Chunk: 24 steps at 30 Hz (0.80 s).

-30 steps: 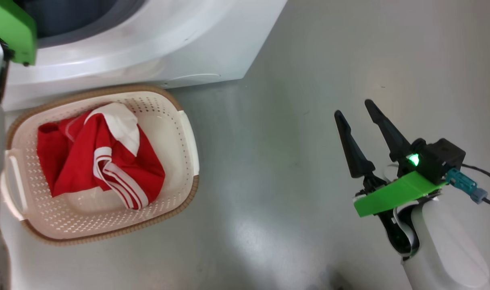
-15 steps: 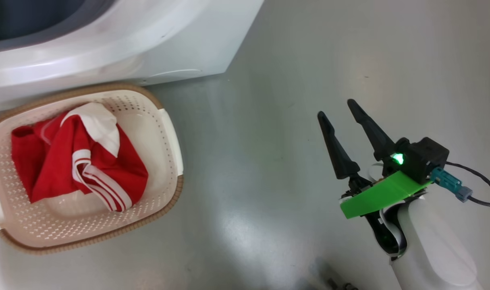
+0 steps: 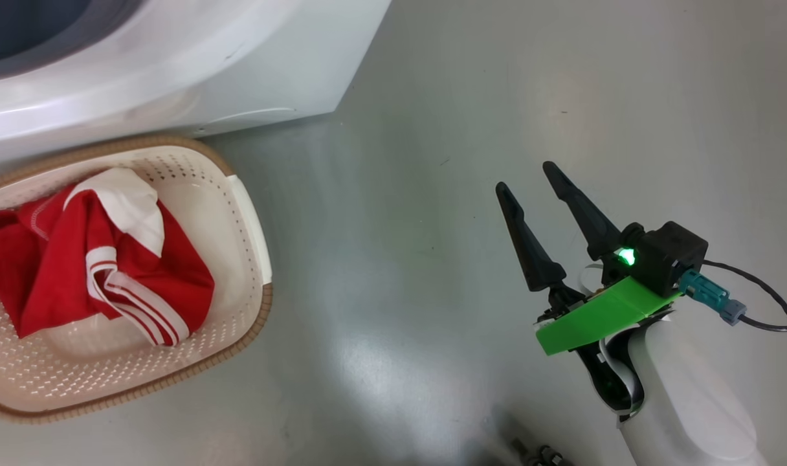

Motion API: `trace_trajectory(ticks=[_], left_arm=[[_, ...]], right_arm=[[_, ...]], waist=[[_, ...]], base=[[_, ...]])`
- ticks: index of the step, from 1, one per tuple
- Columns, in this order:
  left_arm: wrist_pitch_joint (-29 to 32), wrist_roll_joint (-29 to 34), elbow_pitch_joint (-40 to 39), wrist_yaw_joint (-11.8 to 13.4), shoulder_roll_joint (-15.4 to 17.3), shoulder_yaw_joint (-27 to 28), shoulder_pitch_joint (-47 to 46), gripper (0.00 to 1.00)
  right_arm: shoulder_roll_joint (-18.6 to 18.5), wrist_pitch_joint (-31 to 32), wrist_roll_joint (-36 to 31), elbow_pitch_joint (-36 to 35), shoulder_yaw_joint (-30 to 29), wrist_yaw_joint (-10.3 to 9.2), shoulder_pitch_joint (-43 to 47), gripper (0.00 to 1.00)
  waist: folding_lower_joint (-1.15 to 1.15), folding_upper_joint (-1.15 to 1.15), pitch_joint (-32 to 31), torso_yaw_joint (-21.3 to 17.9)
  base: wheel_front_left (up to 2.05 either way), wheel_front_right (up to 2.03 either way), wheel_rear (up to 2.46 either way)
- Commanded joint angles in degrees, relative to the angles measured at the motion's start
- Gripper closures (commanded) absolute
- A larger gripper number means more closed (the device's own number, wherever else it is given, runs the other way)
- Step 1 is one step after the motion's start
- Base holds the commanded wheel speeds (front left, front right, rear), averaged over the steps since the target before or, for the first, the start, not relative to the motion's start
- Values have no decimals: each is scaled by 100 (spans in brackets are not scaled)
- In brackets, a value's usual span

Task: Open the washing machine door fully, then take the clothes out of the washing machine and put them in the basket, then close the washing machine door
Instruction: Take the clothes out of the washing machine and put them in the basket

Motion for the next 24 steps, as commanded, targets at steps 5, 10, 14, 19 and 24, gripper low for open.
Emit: trace_trajectory(ticks=[5,10,14,19,24], left_arm=[[92,-65,-72,101,374,-10,-131,0],[183,-94,-61,195,343,-66,-89,0],[222,-149,-57,247,314,-83,-72,0],[278,-205,-53,268,295,-100,-42,0],[307,-284,-50,309,251,-133,-23,82]], right_arm=[[17,-68,50,-87,135,9,79,0],[2,-68,53,-87,132,9,89,0],[-3,-68,44,-95,125,9,106,0],[-10,-68,35,-94,123,9,109,0],[-19,-68,29,-101,112,9,109,0]], waist=[[0,0,19,-61],[0,0,14,-71],[0,0,16,-66],[0,0,9,-61],[0,0,-8,-47]], base=[[0,0,0],[0,0,0],[0,0,0],[0,0,0],[0,0,0]])
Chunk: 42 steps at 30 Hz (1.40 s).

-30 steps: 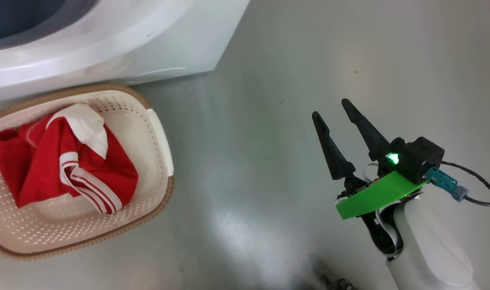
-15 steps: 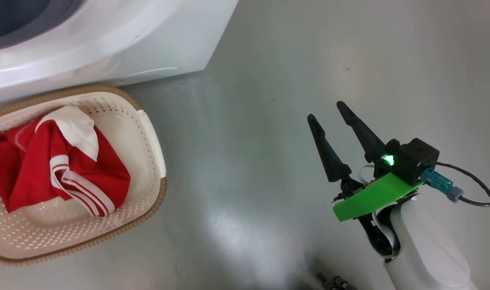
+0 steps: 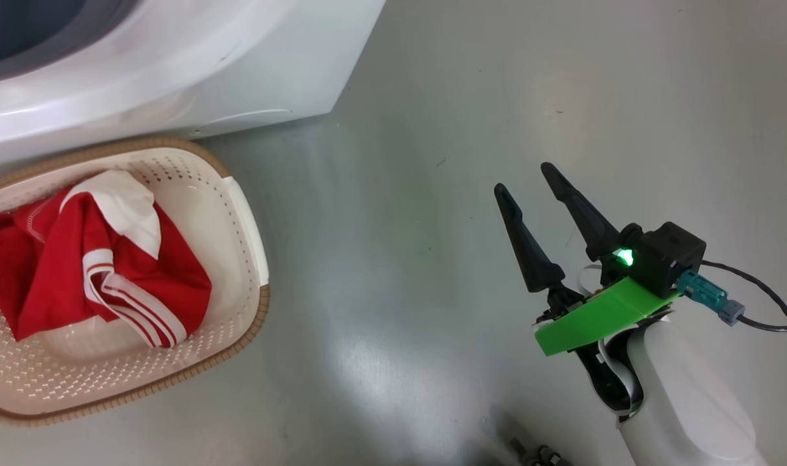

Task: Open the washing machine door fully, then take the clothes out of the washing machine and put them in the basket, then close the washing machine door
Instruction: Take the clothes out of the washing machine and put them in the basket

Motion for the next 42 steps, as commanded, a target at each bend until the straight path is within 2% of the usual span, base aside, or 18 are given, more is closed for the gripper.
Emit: trace_trajectory(ticks=[1,2,9,15,29,36,42], left_arm=[[6,-46,-105,66,225,13,-21,92],[5,-57,-105,70,218,6,-20,100],[-89,-181,-139,109,121,-11,13,100],[-334,-442,-253,144,-93,107,87,100],[-1584,-1393,-568,161,-567,703,729,100],[-1964,-1896,-750,-116,-467,1064,1163,100],[-2001,-2208,-1325,-242,-478,1337,1517,100]], right_arm=[[-18,-68,20,-118,72,9,112,0],[-21,-68,18,-118,70,9,116,0],[-40,-68,1,-120,42,9,142,0],[-58,-68,-18,-122,10,9,144,0],[-171,-68,-74,-116,-122,9,283,0],[-259,-68,-65,-114,-181,9,379,0],[-323,-68,-75,-123,-267,9,470,0]], waist=[[0,0,-8,4],[0,0,-14,7],[0,0,-54,48],[0,0,-102,130],[0,0,-461,502],[0,0,-699,629],[0,0,-813,738]], base=[[0,0,0],[0,0,0],[0,0,0],[0,0,0],[0,0,0],[0,0,0],[0,0,0]])
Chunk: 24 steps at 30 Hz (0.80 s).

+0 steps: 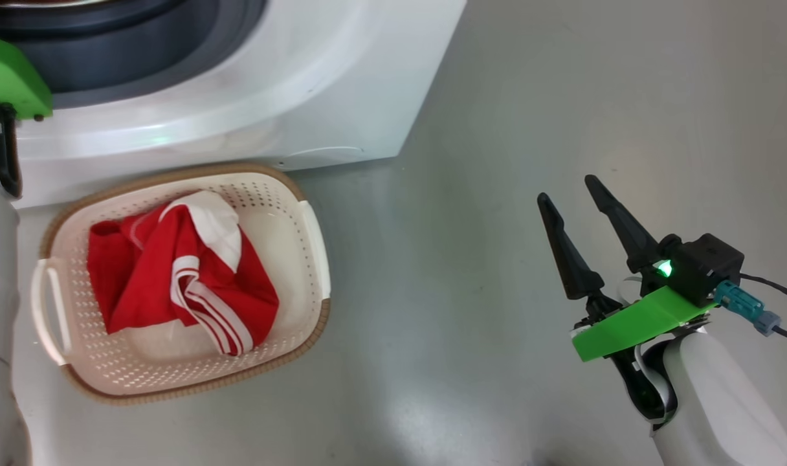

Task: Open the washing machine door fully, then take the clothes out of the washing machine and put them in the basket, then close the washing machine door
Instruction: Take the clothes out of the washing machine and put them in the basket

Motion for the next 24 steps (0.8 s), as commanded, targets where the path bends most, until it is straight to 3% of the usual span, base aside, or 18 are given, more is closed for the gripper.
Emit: trace_trajectory(ticks=[1,12,24], left_arm=[[-66,-39,-200,-40,254,97,104,100],[-68,-333,-1899,-154,60,751,1435,100],[-68,-206,-3706,-316,-418,1284,3043,100]], right_arm=[[-39,-68,-68,-127,68,9,213,0],[-112,-68,-92,-160,-156,9,387,0],[-166,-68,-132,-206,-415,9,668,0]], waist=[[0,0,-65,66],[0,0,-353,249],[0,0,-746,387]], base=[[0,0,0],[0,0,0],[0,0,0]])
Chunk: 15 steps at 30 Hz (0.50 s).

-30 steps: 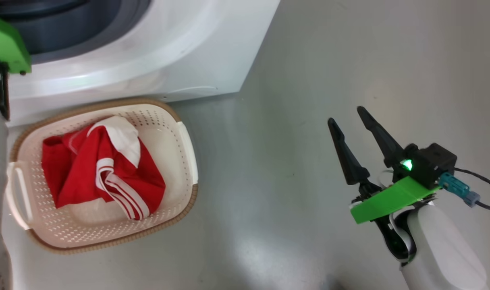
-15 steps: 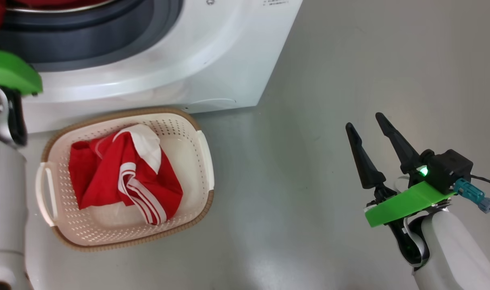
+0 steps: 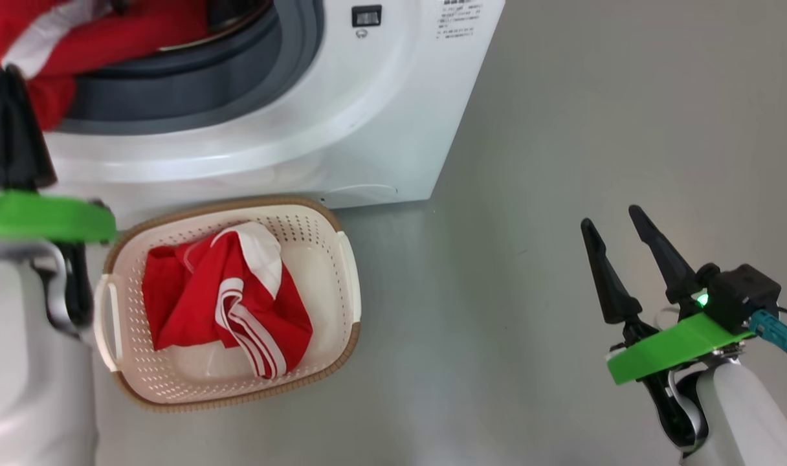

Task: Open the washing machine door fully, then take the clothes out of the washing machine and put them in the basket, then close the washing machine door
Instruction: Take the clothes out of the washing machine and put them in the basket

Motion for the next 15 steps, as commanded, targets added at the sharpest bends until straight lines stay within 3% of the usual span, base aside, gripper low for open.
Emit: trace_trajectory(ticks=[1,15], left_arm=[[-46,91,-423,-78,140,207,317,100],[-47,202,-2323,-219,-348,456,2035,100]], right_arm=[[-63,-68,-90,-143,67,9,194,0],[-94,-68,-77,-159,-88,9,442,0]], waist=[[0,0,-122,32],[0,0,-443,64]], base=[[0,0,0],[0,0,0]])
